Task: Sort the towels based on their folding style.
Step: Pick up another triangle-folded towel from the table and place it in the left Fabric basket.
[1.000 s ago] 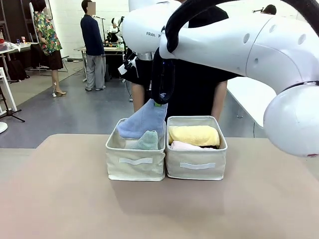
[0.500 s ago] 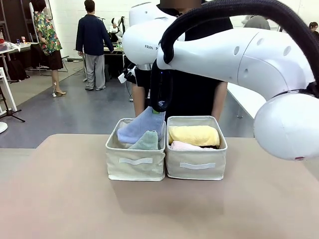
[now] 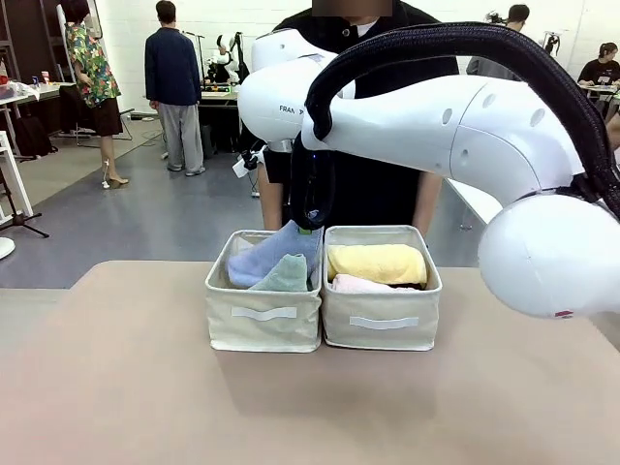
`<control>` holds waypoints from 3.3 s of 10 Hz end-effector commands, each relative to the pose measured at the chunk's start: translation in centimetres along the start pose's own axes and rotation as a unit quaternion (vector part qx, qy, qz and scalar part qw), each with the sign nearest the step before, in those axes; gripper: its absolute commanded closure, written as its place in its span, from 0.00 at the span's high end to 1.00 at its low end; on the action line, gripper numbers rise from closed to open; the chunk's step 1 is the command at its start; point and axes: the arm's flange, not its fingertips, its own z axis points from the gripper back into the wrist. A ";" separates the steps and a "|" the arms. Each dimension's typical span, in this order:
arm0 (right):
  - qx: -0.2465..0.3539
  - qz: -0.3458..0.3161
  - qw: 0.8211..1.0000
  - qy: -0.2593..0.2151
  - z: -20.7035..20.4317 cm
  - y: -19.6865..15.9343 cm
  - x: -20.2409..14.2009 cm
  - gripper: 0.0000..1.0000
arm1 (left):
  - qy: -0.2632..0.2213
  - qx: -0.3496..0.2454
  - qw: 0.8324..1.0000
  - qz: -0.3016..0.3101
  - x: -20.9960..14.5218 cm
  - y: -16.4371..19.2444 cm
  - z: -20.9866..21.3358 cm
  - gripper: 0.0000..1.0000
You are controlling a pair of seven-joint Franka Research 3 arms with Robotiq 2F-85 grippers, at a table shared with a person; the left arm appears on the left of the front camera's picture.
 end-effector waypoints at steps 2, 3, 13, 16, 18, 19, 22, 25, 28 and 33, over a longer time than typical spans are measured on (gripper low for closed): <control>0.006 0.012 1.000 0.013 0.2 -1.7 2.4 0.15 | -0.002 -0.001 1.000 -0.001 0.1 -0.1 0.1 1.00; 0.008 0.019 1.000 0.020 -0.4 -1.7 2.7 0.15 | -0.002 -0.001 1.000 -0.001 0.1 -0.1 0.1 1.00; 0.008 0.065 0.997 0.030 -2.1 -0.9 4.2 0.69 | -0.002 -0.001 1.000 -0.001 0.1 -0.1 0.1 1.00; 0.010 0.069 0.997 0.025 -1.9 -0.8 4.1 0.94 | -0.002 -0.001 1.000 -0.001 0.1 -0.1 0.1 1.00; 0.022 0.076 0.996 0.037 -1.8 -0.6 3.8 1.00 | -0.002 -0.001 1.000 -0.001 0.1 -0.1 0.1 1.00; 0.024 0.078 0.996 0.040 -1.7 -0.6 3.7 1.00 | -0.002 -0.001 1.000 -0.001 0.1 -0.1 0.1 1.00; 0.025 0.086 0.995 0.038 -1.7 -0.4 3.4 1.00 | -0.002 -0.001 1.000 -0.001 0.1 -0.1 0.1 1.00; -0.002 0.060 0.997 0.054 1.5 1.2 0.4 1.00 | -0.002 -0.001 1.000 -0.001 0.1 -0.1 0.1 1.00; 0.000 0.015 0.997 0.071 5.1 4.2 -6.7 1.00 | -0.002 -0.001 1.000 -0.001 0.1 -0.1 0.1 1.00; 0.067 -0.072 0.984 0.148 3.0 9.5 -20.6 1.00 | -0.002 -0.001 1.000 -0.001 0.1 -0.1 0.1 1.00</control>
